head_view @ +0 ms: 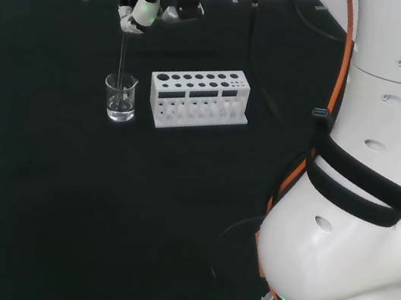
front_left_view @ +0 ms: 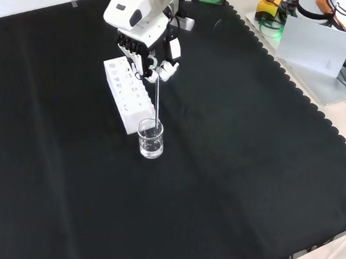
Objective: Put the glass rod back on the white test tube rack.
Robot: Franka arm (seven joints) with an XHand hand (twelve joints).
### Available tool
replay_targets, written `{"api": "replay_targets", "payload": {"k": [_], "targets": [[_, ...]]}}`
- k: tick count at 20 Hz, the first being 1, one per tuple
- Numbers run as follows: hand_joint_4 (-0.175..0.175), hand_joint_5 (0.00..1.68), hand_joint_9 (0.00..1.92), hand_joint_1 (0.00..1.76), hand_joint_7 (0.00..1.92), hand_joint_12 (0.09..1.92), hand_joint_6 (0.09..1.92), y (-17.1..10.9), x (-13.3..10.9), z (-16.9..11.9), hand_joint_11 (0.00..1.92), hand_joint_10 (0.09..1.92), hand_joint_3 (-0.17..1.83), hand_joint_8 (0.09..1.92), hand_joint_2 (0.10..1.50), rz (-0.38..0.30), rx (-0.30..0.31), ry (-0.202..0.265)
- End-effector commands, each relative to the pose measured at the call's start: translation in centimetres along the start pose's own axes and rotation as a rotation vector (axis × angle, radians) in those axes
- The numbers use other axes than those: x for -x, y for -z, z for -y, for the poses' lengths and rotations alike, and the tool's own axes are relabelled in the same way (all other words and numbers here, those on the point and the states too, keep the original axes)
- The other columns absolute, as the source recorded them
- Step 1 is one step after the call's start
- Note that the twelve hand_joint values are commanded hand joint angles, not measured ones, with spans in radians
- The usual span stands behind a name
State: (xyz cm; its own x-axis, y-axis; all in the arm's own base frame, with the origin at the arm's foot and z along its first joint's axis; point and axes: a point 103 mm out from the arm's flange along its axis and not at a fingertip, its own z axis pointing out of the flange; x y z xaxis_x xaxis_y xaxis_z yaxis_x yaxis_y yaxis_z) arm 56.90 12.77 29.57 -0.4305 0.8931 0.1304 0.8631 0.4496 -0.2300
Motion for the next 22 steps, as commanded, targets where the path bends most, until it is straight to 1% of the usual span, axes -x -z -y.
{"api": "replay_targets", "payload": {"k": [1, 7, 11, 13, 15, 18, 22], "targets": [[-0.175, 1.37, 1.91, 1.23, 1.67, 0.66, 0.68, 0.0, 0.0, 0.1, 1.78, 0.60, 1.00, 0.76, 0.44, 0.003, -0.001, -0.001], [-0.175, 1.37, 1.91, 1.23, 1.67, 0.66, 0.68, 0.2, 0.7, 0.3, 1.78, 0.60, 1.00, 0.76, 0.44, -0.004, 0.009, -0.022], [-0.175, 1.37, 1.91, 1.23, 1.67, 0.66, 0.68, 0.5, 0.5, 0.2, 1.78, 0.60, 1.00, 0.76, 0.44, -0.015, 0.031, -0.017], [-0.175, 1.37, 1.91, 1.23, 1.67, 0.66, 0.68, 0.3, 0.4, 0.2, 1.78, 0.60, 1.00, 0.76, 0.44, -0.017, 0.029, -0.015], [-0.175, 1.37, 1.91, 1.23, 1.67, 0.66, 0.68, 0.2, 0.4, 0.3, 1.78, 0.60, 1.00, 0.76, 0.44, -0.034, 0.035, -0.014], [-0.175, 1.37, 1.91, 1.23, 1.67, 0.66, 0.68, -0.1, 0.7, 0.8, 1.78, 0.60, 1.00, 0.76, 0.44, -0.057, 0.033, -0.035], [-0.175, 1.37, 1.91, 1.23, 1.67, 0.66, 0.68, 0.2, 1.5, 1.3, 1.78, 0.60, 1.00, 0.76, 0.44, -0.074, 0.034, -0.069]]}}
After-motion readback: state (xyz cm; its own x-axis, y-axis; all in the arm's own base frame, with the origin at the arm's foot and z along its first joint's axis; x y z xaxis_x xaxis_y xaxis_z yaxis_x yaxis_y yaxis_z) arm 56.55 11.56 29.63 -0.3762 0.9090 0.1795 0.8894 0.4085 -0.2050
